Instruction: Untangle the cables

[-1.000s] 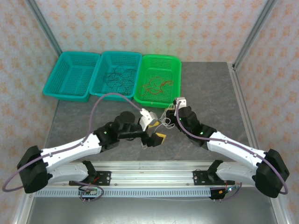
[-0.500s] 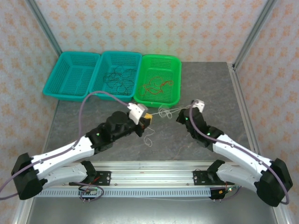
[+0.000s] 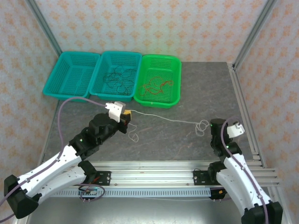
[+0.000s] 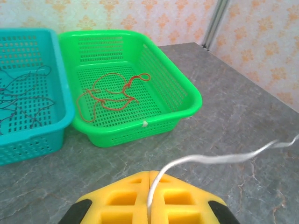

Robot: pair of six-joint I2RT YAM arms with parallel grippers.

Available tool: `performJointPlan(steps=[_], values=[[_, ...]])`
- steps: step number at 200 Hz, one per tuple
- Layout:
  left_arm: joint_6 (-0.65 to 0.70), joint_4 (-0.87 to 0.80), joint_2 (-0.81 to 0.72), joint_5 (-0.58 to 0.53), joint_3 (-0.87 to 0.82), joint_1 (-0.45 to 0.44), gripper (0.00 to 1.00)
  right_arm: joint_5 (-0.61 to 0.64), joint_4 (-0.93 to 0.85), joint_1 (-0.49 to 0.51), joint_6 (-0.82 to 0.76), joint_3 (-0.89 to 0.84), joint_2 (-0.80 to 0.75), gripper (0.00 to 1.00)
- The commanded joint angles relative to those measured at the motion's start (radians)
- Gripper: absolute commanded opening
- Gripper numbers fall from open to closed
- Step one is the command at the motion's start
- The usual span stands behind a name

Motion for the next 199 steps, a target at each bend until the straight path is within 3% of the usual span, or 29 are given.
performJointPlan(steps=[1,21,55,87,112,136,199], values=[[-0.066,-0.04,-0.036,-0.087,-0.01,0.033,0.0,-0.008,-0.079,-0.087,0.039,-0.025,-0.043,0.0],[-0.147,-0.091,-0.069,-0.119,-0.01,0.09,0.0,-0.043,-0.074,-0.128,0.032,-0.027,-0.048,0.0],[-0.202,-0.101,-0.098,-0.006,0.002,0.163,0.0,-0.17,0.05,-0.132,-0.047,-0.039,-0.003,0.0],[-0.19,-0.12,-0.054,0.059,0.099,0.163,0.0,-0.488,0.315,-0.132,-0.115,-0.1,0.08,0.0],[-0.126,-0.191,-0.001,0.015,0.245,0.164,0.0,-0.694,0.443,-0.125,-0.198,-0.113,0.161,0.0],[-0.014,-0.281,0.115,-0.023,0.451,0.206,0.0,-0.713,0.391,-0.111,-0.262,-0.078,0.171,0.0],[0.152,-0.321,0.502,0.058,1.065,0.454,0.0,-0.705,0.346,-0.109,-0.285,-0.052,0.123,0.0]])
